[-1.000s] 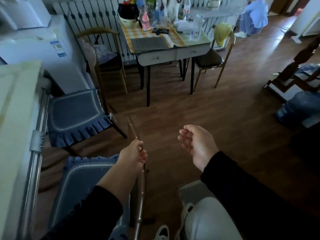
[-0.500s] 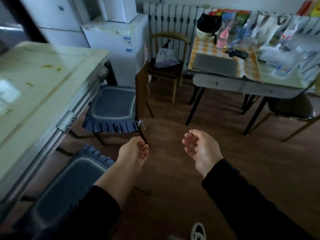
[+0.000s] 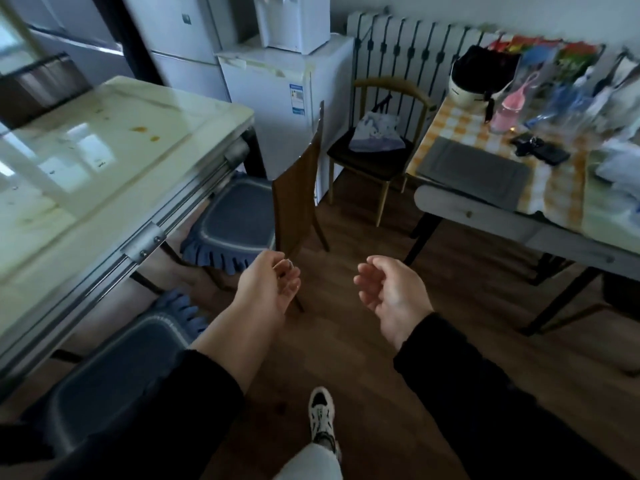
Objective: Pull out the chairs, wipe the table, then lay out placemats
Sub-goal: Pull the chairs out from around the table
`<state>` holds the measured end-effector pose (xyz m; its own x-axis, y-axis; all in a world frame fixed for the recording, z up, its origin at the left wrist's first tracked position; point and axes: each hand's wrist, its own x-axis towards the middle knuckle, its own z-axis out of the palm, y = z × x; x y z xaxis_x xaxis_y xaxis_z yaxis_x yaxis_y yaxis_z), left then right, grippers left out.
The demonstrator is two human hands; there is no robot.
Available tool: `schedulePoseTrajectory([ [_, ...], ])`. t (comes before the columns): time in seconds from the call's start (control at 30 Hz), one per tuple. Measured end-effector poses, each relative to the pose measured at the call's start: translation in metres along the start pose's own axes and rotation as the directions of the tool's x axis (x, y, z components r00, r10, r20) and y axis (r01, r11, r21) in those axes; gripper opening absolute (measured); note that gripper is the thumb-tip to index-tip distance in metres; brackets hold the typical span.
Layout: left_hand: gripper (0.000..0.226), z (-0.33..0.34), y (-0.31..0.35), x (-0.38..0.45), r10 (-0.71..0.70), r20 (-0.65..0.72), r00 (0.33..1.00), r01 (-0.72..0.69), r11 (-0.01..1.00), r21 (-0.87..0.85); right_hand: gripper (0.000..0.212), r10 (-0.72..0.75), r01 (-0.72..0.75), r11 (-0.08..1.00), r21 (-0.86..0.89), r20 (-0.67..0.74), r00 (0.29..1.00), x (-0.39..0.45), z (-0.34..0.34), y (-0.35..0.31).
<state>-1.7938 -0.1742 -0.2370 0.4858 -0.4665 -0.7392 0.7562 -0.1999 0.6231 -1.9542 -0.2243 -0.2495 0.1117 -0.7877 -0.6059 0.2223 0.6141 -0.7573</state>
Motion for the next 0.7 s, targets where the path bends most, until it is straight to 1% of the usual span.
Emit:
schedulePoseTrajectory([
  [0.17, 0.008, 0.042, 0.029, 0.055, -0.029, -0.009, 1.0, 0.028, 0.999, -0.027, 0.011, -0.023, 0.023, 0.999, -0.032, -0.002, 1.0, 0.058, 0.022, -0.043],
  [0.23, 0.008, 0.061, 0.046, 0.078, -0.031, -0.046, 0.998, 0.029, 0.999, -0.035, 0.011, -0.031, 0.031, 0.997, -0.071, 0.003, 1.0, 0.083, 0.037, -0.064],
  [0.3, 0.01, 0.082, 0.068, 0.096, -0.013, -0.07, 0.997, 0.013, 1.0, -0.004, 0.011, -0.053, 0.054, 0.995, -0.08, 0.016, 0.998, 0.108, 0.055, -0.085],
  [0.47, 0.011, 0.124, 0.115, 0.13, 0.07, -0.12, 0.99, -0.064, 0.997, 0.051, 0.012, -0.056, 0.06, 0.996, -0.072, 0.06, 0.997, 0.16, 0.099, -0.122],
  [0.63, 0.017, 0.153, 0.139, 0.166, 0.157, -0.179, 0.971, -0.146, 0.987, 0.071, 0.013, -0.049, 0.073, 0.987, -0.142, 0.171, 0.984, 0.215, 0.14, -0.152],
  [0.7, 0.018, 0.16, 0.141, 0.183, 0.23, -0.174, 0.958, -0.205, 0.967, 0.15, 0.014, -0.049, 0.086, 0.983, -0.164, 0.217, 0.975, 0.239, 0.156, -0.164],
])
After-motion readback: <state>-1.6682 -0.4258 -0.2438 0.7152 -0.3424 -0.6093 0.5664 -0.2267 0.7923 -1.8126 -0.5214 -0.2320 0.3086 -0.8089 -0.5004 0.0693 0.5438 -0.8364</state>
